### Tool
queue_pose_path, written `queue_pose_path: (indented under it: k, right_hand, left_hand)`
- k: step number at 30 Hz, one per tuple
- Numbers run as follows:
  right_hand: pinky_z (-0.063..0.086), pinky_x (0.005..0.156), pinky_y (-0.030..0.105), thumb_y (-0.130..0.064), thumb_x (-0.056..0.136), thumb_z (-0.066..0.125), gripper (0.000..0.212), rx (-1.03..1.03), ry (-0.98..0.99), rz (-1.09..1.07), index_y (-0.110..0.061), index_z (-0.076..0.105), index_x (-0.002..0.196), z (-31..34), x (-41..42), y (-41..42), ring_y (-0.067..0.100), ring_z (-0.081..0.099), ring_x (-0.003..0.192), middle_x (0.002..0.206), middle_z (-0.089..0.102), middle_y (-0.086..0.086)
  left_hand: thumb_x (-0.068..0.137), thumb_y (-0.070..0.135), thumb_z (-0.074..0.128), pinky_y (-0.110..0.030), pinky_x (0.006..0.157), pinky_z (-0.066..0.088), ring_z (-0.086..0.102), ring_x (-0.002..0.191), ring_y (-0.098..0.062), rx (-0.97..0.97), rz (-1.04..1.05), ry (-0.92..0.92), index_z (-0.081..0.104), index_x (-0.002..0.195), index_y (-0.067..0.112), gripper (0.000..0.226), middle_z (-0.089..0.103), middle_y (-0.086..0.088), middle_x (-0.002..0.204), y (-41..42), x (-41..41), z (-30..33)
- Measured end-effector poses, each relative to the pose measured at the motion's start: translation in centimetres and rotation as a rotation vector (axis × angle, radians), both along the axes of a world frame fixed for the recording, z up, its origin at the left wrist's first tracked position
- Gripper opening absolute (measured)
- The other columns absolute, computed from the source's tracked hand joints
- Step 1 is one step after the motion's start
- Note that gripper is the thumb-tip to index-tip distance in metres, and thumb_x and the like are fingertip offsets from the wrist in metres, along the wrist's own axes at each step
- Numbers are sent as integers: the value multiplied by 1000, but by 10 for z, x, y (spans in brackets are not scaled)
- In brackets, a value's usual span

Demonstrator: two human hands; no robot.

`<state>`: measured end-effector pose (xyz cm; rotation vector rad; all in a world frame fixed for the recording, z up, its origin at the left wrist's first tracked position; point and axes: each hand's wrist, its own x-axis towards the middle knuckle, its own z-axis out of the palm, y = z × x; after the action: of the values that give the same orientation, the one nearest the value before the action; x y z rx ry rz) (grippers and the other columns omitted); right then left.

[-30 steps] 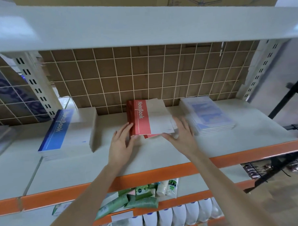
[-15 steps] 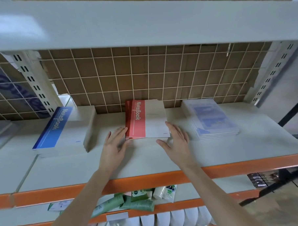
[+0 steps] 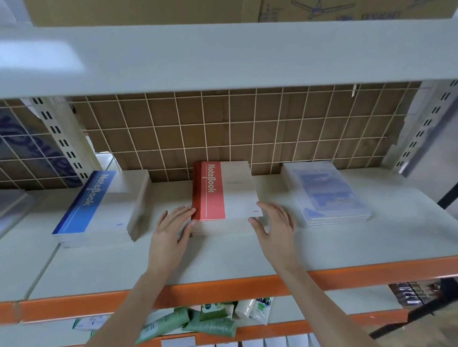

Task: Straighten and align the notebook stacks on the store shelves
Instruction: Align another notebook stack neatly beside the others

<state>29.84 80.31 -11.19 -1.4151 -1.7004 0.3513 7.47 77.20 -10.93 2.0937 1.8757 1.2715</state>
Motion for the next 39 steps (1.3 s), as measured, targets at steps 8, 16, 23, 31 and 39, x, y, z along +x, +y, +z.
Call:
queue_pose_path:
  k: [8, 16, 23, 31, 39]
  right_hand:
    - [16, 114, 42, -16, 95, 54, 28, -15, -68, 34, -16, 60, 122, 3, -2, -2, 14, 43, 128, 126, 59, -4]
    - [20, 112, 46, -11, 92, 59, 29, -74, 60, 28, -16, 62, 120, 8, 0, -4, 16, 46, 124, 120, 61, -3]
    - [16, 113, 45, -12, 94, 55, 28, -110, 37, 22, -19, 61, 121, 12, -1, -6, 12, 40, 128, 122, 59, -5]
    - [23, 111, 43, -10, 92, 59, 24, -70, 51, 43, -18, 66, 114, 12, 0, -5, 11, 49, 120, 120, 61, -9]
    - [24, 111, 43, -9, 92, 59, 25, -50, 78, 15, -15, 65, 115, 12, -3, -7, 17, 47, 122, 119, 62, -3]
  left_hand:
    - [83, 6, 69, -40, 105, 31, 60, 111, -25, 67, 48, 41, 69, 107, 6, 24, 69, -8, 109, -2, 2, 2]
    - [83, 19, 60, -44, 102, 31, 52, 105, -11, 158, 56, 78, 73, 93, 8, 19, 71, -5, 97, -2, 0, 2]
    - [85, 27, 49, -44, 101, 33, 55, 98, -11, 194, 62, 91, 74, 89, 8, 32, 72, -5, 93, -2, 1, 2]
    - [82, 20, 60, -22, 105, 23, 54, 91, -9, 226, 80, 75, 74, 84, 7, 20, 72, -4, 85, 0, -2, 1]
    - [76, -4, 71, -46, 97, 35, 64, 90, -18, 161, 88, 69, 74, 86, 6, 15, 72, -5, 88, 0, 0, 2]
